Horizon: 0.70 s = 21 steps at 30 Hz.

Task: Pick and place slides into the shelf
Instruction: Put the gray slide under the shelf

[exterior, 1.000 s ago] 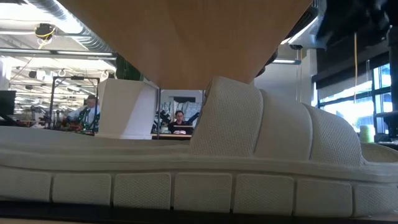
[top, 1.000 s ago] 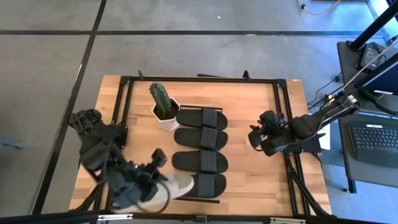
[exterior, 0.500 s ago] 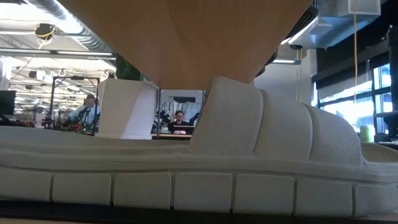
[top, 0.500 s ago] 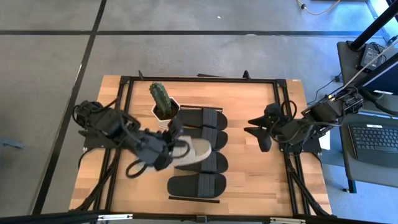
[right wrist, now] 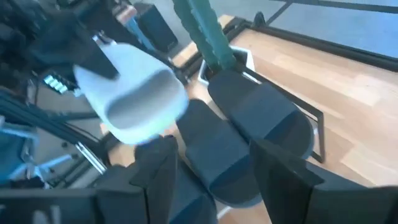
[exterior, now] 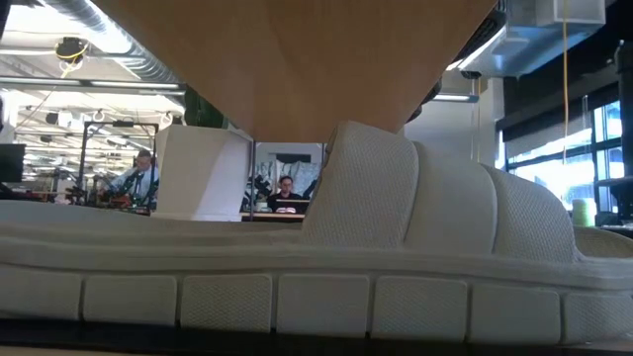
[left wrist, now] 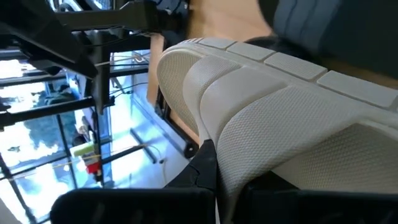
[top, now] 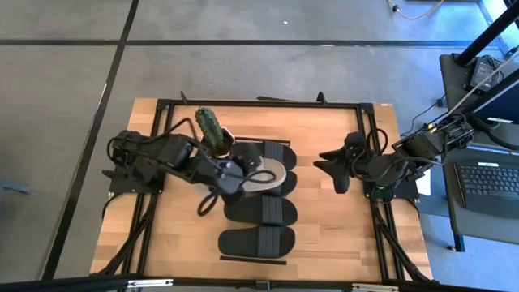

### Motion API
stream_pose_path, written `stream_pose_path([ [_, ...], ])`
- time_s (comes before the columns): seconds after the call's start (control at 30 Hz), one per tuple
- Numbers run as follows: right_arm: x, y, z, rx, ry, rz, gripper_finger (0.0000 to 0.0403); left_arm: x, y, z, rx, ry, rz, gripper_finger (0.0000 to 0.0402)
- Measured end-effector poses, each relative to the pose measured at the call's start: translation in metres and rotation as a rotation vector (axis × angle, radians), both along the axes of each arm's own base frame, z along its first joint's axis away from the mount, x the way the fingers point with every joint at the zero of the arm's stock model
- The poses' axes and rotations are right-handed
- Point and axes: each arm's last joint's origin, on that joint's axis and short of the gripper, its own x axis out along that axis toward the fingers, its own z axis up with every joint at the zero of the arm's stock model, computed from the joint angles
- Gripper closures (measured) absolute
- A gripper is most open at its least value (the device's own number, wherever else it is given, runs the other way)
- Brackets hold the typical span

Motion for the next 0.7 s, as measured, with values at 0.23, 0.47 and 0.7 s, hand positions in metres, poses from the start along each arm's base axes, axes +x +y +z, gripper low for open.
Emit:
stream_pose_path([
  [0.23,0.018,0.005,-0.008,0.015,0.001,-0.044,0.0202,0.014,0.003,0.002,0.077,-0.05,-0.047,0.0397],
  [0.47,0.036,0.003,-0.018,0.016,0.044,-0.081,0.0202,0.016,0.002,0.005,0.118,-0.081,-0.064,0.0399],
  [0.7,0.043,-0.005,-0.015,0.055,0.006,-0.106,0.0202,0.024,0.0,-0.007,0.166,-0.028,-0.031,0.0399],
])
